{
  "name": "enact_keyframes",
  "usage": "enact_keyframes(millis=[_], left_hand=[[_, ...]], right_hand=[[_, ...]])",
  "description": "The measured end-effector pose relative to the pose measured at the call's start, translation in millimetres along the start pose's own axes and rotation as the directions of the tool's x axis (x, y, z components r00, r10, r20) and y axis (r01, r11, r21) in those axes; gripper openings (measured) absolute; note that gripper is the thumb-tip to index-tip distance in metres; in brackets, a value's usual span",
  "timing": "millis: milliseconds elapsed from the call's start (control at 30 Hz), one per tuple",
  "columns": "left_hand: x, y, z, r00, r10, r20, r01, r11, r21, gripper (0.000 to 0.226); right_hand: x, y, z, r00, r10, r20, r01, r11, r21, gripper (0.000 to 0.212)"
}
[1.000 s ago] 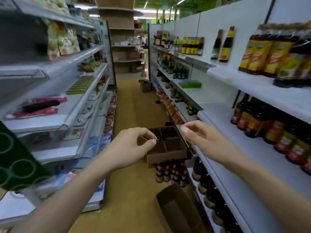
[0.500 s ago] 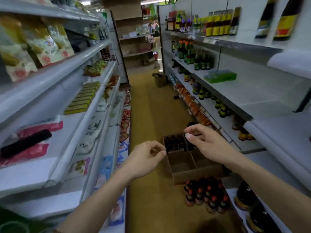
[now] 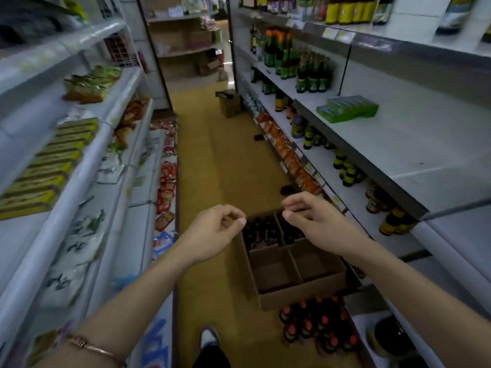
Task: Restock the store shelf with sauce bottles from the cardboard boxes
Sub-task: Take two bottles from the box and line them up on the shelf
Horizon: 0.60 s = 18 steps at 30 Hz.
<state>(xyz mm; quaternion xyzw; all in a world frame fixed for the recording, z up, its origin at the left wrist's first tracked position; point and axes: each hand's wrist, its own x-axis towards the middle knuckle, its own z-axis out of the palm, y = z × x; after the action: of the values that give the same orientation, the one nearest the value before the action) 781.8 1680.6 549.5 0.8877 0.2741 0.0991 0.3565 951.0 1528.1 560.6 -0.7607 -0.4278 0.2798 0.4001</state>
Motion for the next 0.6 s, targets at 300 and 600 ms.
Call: enact_keyframes(millis=[300,600], left_hand=[[197,-105,-28,0.981,-0.05,0.19,0.066,0.995,-0.075,0.015],[312,-189,34,0.977,-0.174,0.121,0.196,0.958,-0.211,0.039]], right_hand=[[190,27,37,0.979,0.197,-0.043,-0.192,0.977,0.095,0.017],[325,116,62,0.94,0.341,-0.021,-0.336,0.934,0.117,0.02]])
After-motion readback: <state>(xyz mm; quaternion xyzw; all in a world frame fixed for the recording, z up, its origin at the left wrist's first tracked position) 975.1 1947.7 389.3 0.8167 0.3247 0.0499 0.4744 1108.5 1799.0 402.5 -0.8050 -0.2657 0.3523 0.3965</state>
